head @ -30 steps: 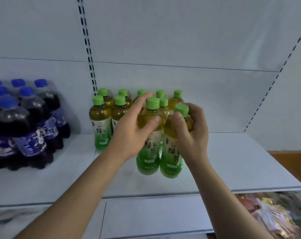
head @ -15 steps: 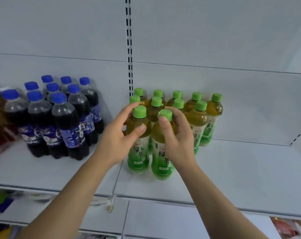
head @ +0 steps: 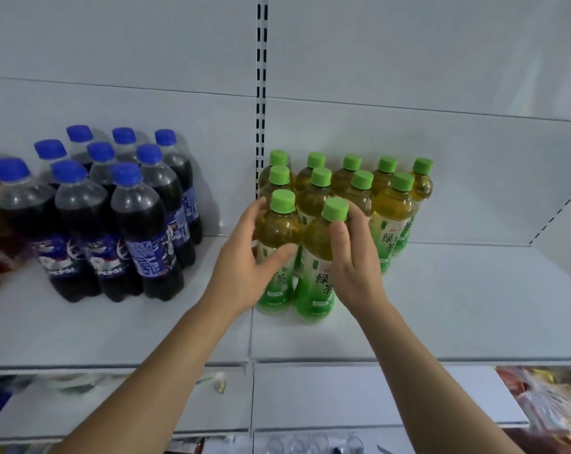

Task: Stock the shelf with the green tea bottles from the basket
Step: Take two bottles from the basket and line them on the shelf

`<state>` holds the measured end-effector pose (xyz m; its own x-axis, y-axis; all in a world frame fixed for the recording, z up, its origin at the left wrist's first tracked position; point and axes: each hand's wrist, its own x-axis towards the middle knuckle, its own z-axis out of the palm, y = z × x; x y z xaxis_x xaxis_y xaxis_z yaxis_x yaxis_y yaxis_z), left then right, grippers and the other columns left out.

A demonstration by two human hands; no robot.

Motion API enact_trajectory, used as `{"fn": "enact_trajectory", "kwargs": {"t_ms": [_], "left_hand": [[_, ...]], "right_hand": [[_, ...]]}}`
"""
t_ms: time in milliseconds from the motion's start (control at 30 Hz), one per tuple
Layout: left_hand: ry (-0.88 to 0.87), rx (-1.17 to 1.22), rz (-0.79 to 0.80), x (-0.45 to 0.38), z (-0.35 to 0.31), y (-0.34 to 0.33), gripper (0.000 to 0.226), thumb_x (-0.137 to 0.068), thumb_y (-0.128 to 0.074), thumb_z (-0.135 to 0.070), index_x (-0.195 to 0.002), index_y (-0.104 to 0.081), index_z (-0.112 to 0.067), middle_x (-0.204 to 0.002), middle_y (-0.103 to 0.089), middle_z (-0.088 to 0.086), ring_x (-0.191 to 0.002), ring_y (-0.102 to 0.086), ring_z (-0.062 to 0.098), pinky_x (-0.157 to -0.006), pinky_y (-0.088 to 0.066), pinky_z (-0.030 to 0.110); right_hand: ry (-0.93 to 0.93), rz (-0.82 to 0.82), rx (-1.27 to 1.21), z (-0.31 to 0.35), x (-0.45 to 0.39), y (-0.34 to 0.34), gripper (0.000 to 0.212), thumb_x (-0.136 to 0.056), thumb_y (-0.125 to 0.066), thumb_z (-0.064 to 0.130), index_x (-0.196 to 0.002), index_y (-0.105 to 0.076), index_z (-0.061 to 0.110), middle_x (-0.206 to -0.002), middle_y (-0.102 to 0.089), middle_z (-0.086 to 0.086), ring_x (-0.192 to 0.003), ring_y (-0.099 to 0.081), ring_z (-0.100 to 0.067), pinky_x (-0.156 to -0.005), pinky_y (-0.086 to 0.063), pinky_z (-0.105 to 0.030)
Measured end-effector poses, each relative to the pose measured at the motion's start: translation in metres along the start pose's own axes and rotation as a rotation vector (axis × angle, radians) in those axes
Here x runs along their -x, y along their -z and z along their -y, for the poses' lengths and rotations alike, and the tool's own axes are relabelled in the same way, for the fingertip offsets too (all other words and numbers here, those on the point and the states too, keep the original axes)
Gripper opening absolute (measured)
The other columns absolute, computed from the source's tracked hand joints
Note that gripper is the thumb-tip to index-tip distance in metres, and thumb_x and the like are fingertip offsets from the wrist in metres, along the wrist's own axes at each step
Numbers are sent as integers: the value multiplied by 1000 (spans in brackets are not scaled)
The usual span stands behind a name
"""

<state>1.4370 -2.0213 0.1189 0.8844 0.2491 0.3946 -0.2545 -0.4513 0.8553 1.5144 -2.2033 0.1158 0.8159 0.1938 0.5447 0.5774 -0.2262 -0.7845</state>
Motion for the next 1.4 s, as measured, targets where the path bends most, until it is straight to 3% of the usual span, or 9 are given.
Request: {"fn": "enact_trajectory", "kwargs": {"t_ms": [100,167,267,400,500,733,900,1067,1400], "left_hand": [[52,-59,93,17,20,-2,87,-98,-75,-41,-164,-18,-56,-149,-56,-32,-135,-58,-6,-111,-54,30],[81,-138,114,27,34,-6,88,-100,-74,-38,-164,-17,-56,-148,-56,-28,-132,-61,0,-108,-55,30],[107,-192,103,37,49,-10,82,-98,-76,-40,-162,-26,-50,-152,-59,-18,-132,-64,11,-109,-58,37],[109,-211,65,40,52,-13,74,-100,-73,-41,-161,-31,-46,-151,-62,-13,-130,-66,13,-105,-60,44],[134,-213,39,37,54,-13,73,-100,-73,-39,-160,-32,-44,-151,-62,-10,-132,-65,15,-105,-61,48],[165,-256,48,29,57,-14,78,-102,-72,-35,-163,-24,-42,-153,-62,-5,-135,-65,22,-107,-59,47],[195,-274,89,28,58,-12,91,-99,-78,-28,-162,-15,-48,-152,-63,-4,-135,-65,21,-109,-58,48],[194,-281,106,26,59,-12,88,-99,-78,-30,-162,-18,-47,-153,-62,-7,-135,-65,22,-110,-57,48],[173,-320,96,26,60,-15,84,-99,-77,-30,-162,-21,-39,-153,-61,-5,-133,-66,23,-107,-59,44]], "right_hand": [[-2,76,105,-15,27,4,75,-107,-45,66,-170,-23,32,-168,-43,10,-154,-45,-13,-122,-46,-48],[-34,136,231,-28,49,6,93,-101,-59,65,-173,-6,37,-172,-34,13,-156,-41,-14,-121,-46,-44],[-103,229,392,-46,78,3,109,-95,-76,53,-173,-1,38,-167,-43,5,-141,-56,-26,-104,-57,-49],[-108,239,448,-56,81,-5,109,-98,-75,44,-173,4,36,-156,-59,-1,-123,-66,-31,-91,-55,-40],[-132,246,487,-54,74,-14,109,-102,-70,42,-172,12,34,-140,-70,-8,-109,-71,-36,-82,-52,-41],[-127,239,527,-59,66,-25,108,-104,-67,38,-172,15,23,-136,-70,-17,-109,-70,-42,-81,-56,-47],[-96,230,528,-58,67,-25,107,-104,-65,36,-172,15,20,-148,-64,-15,-115,-69,-41,-83,-58,-49],[-76,213,553,-59,66,-22,106,-103,-65,38,-172,14,20,-146,-65,-15,-111,-71,-41,-79,-60,-49],[-89,193,586,-63,65,-23,108,-102,-68,48,-173,8,20,-151,-63,-15,-117,-70,-42,-85,-59,-50]]}}
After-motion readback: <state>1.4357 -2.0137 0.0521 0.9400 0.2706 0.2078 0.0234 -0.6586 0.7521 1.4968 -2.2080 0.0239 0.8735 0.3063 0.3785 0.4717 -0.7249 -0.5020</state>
